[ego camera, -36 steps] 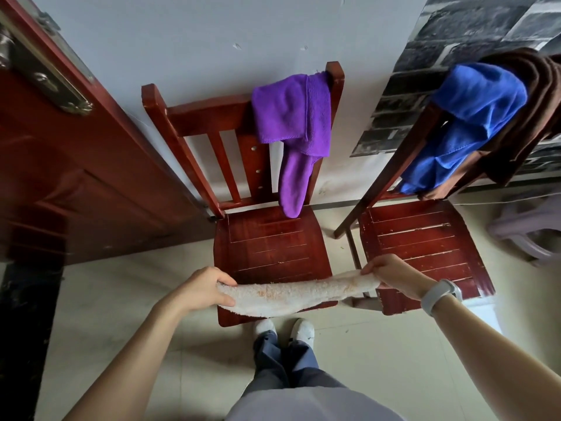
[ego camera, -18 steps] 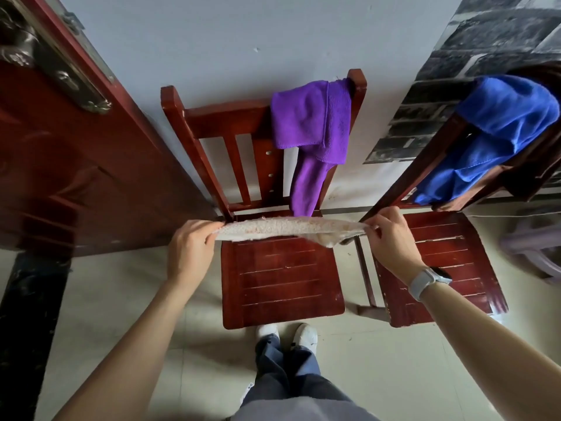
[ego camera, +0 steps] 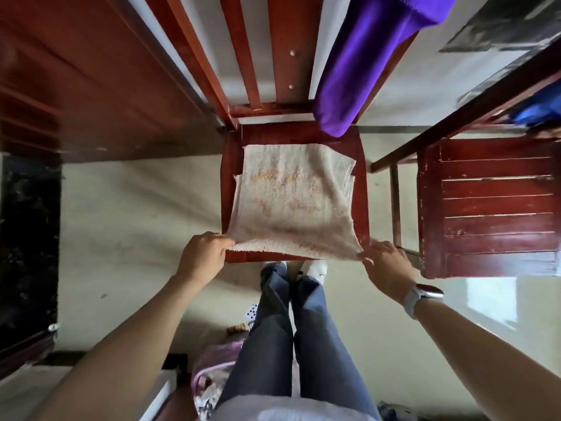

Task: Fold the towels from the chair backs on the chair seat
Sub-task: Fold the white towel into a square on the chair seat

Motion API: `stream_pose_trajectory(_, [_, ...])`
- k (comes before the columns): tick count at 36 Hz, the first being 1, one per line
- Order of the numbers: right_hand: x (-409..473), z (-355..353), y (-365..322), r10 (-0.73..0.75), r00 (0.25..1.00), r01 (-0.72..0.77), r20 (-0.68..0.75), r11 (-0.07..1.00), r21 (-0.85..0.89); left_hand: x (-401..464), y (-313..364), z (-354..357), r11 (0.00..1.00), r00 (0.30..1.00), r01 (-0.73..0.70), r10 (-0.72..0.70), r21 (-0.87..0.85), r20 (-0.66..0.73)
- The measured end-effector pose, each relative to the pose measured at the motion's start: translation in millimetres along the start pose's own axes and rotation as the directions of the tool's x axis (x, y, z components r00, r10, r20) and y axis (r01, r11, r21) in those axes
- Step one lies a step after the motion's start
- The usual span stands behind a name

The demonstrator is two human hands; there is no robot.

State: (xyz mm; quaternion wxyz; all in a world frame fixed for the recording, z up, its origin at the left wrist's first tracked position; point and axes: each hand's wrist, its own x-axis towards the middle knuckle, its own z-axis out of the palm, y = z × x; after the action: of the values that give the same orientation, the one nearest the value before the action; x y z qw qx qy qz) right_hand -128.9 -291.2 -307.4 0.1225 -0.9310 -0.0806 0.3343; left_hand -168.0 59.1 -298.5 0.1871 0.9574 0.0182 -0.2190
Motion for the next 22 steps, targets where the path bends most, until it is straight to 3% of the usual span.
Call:
stream_pose_trajectory(3, [7,29,6,0.052,0.971,-0.040,0.233,0.998,-0.058,4,-8,35,0.994,0.967,0.108,-0.111,0.025,0.229])
stream_pose_trajectory(5, [16,42,9,0.081,0.961,-0.075,0.263,0.997,-0.035,14,-12,49,0.988,0.953,0.149,-0.152,0.030,0.261])
stream_pose_trajectory(10, [65,50,4,0.117,0.984,-0.132,0.131,0.984,0.116,64,-18,66,0.992,0.985,0.126,-0.122,-0.023,0.122])
stream_pose_trajectory(14, [119,38,-3,0.063,0.998,-0.059,-0.011,0.971,0.231,117,-17,64,0.990,0.996,0.080,-0.083,-0.119,-0.018])
stream_pose_trajectory(18, [169,20,-11,0.116,0.978,-0.073,-0.173,0.968,0.240,173,-20,62,0.998,0.990,-0.035,0.026,-0.060,-0.141])
stream_pose_trajectory(22, [212,10,-7,0.121,0.951,-0.075,-0.286,0.983,0.166,224,-28,64,0.999,0.995,-0.028,0.032,0.046,-0.092])
